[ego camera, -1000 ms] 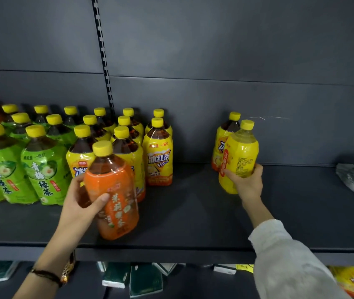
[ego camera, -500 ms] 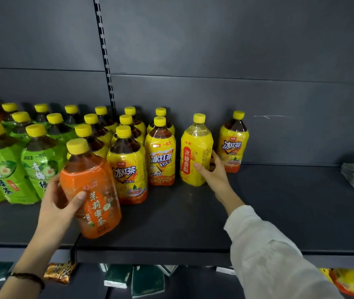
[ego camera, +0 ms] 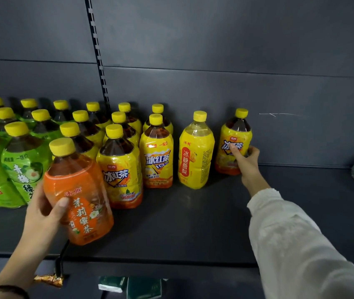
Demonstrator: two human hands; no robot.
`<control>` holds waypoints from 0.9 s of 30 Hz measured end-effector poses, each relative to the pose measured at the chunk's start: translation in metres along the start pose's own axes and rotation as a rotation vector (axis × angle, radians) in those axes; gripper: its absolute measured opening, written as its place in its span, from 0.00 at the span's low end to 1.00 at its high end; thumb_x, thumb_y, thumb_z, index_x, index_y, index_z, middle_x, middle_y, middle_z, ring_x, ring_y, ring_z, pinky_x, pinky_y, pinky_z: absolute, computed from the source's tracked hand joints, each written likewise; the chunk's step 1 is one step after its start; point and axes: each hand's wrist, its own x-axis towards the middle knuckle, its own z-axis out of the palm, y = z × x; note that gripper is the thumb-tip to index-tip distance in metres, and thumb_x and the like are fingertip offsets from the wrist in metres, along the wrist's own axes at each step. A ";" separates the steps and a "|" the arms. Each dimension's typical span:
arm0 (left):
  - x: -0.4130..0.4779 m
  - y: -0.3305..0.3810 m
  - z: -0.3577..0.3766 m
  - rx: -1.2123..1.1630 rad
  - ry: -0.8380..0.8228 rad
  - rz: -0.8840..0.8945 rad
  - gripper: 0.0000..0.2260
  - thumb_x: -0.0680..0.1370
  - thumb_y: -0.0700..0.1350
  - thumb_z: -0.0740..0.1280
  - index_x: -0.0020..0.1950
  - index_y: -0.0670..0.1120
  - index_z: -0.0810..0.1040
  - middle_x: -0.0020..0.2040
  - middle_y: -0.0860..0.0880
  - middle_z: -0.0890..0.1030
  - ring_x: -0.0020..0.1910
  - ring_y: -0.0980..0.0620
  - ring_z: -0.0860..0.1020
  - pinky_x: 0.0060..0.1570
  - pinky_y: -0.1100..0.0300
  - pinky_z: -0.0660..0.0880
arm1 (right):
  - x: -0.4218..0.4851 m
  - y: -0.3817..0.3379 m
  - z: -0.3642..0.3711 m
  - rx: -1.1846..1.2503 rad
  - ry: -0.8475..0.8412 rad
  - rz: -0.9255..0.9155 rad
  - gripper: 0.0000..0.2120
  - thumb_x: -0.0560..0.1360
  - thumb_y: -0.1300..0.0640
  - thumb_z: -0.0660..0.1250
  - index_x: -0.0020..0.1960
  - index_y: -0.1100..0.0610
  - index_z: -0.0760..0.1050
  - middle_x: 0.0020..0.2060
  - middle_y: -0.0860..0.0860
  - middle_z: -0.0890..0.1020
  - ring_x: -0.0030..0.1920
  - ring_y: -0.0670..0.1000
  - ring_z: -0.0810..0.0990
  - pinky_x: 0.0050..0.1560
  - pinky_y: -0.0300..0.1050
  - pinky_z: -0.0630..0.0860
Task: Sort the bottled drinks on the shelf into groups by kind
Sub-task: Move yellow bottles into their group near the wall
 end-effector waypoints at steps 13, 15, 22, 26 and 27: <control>0.005 -0.014 -0.006 -0.074 -0.055 -0.051 0.22 0.64 0.59 0.67 0.58 0.65 0.73 0.53 0.58 0.81 0.51 0.57 0.80 0.45 0.62 0.80 | -0.063 0.000 -0.024 -0.097 -0.007 -0.150 0.38 0.66 0.50 0.77 0.71 0.46 0.62 0.61 0.49 0.76 0.61 0.51 0.76 0.59 0.56 0.77; 0.003 -0.011 0.000 -0.072 -0.016 -0.045 0.17 0.67 0.55 0.66 0.55 0.61 0.74 0.46 0.65 0.82 0.46 0.65 0.80 0.40 0.69 0.79 | -0.090 -0.003 -0.028 -0.043 -0.063 -0.133 0.40 0.63 0.48 0.78 0.70 0.48 0.63 0.59 0.48 0.77 0.59 0.50 0.77 0.51 0.47 0.78; 0.001 -0.005 0.000 -0.122 -0.018 -0.079 0.27 0.60 0.69 0.71 0.55 0.59 0.75 0.49 0.56 0.81 0.48 0.58 0.80 0.43 0.64 0.80 | -0.157 0.000 0.018 0.004 -0.240 -0.107 0.37 0.59 0.48 0.77 0.65 0.45 0.66 0.55 0.45 0.80 0.53 0.42 0.80 0.42 0.36 0.78; -0.001 0.000 -0.002 -0.118 -0.053 -0.104 0.35 0.54 0.74 0.72 0.56 0.61 0.74 0.52 0.56 0.80 0.50 0.56 0.80 0.44 0.59 0.80 | -0.166 0.006 0.067 0.001 -0.297 -0.094 0.44 0.57 0.43 0.78 0.69 0.44 0.64 0.61 0.46 0.78 0.58 0.45 0.79 0.53 0.45 0.79; -0.001 0.002 -0.001 -0.124 -0.056 -0.113 0.35 0.55 0.74 0.72 0.57 0.61 0.73 0.51 0.56 0.81 0.50 0.56 0.80 0.44 0.59 0.80 | -0.168 0.007 0.078 -0.015 -0.297 -0.090 0.45 0.57 0.42 0.79 0.70 0.42 0.63 0.63 0.46 0.75 0.61 0.46 0.76 0.57 0.48 0.78</control>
